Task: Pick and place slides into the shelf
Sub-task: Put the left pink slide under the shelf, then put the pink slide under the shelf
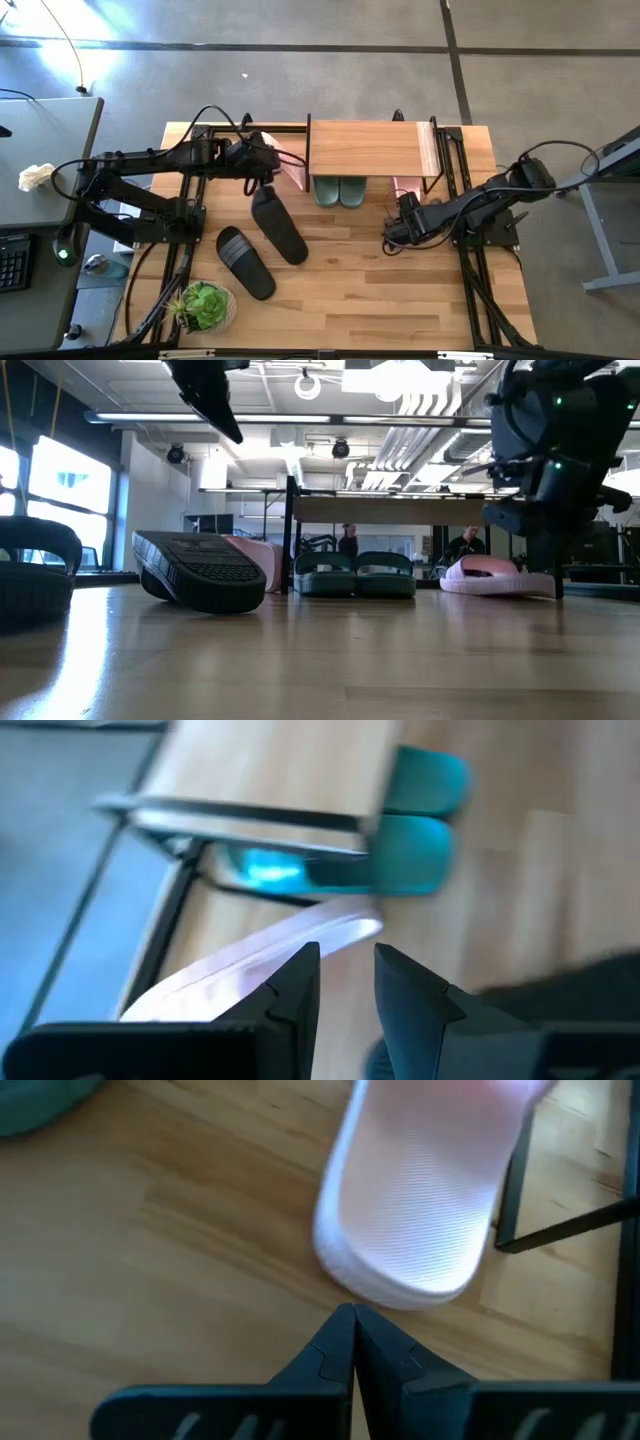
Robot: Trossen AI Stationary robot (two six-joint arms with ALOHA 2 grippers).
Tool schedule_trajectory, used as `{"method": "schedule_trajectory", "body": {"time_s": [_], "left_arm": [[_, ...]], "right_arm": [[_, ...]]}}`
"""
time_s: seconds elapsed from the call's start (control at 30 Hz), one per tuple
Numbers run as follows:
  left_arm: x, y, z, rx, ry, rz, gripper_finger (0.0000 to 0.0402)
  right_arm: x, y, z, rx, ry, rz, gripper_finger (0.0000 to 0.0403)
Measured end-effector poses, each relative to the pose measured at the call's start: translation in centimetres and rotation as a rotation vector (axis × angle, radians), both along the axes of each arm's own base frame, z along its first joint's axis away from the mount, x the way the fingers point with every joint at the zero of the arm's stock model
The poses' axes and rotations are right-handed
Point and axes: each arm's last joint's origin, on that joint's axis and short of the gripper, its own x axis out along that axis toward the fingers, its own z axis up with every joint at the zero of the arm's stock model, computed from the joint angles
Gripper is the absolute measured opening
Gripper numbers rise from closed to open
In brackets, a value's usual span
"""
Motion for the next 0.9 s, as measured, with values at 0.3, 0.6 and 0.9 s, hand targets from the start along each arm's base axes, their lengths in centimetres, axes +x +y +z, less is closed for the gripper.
{"method": "schedule_trajectory", "body": {"time_s": [0.3,0.6,0.9], "left_arm": [[0.7,0.8,-3.2,0.078,-0.065,0.246,0.0083],[0.0,2.1,-8.3,0.219,-0.121,0.521,0.0083],[-1.1,3.2,-11.4,0.116,-0.039,0.577,0.0083]], "right_arm": [[1.0,1.9,1.8,-0.085,-0.028,0.179,0.0000],[0.9,3.6,2.3,-0.174,-0.048,0.307,0.0000],[0.7,4.4,2.4,-0.205,-0.061,0.362,0.0013]]}}
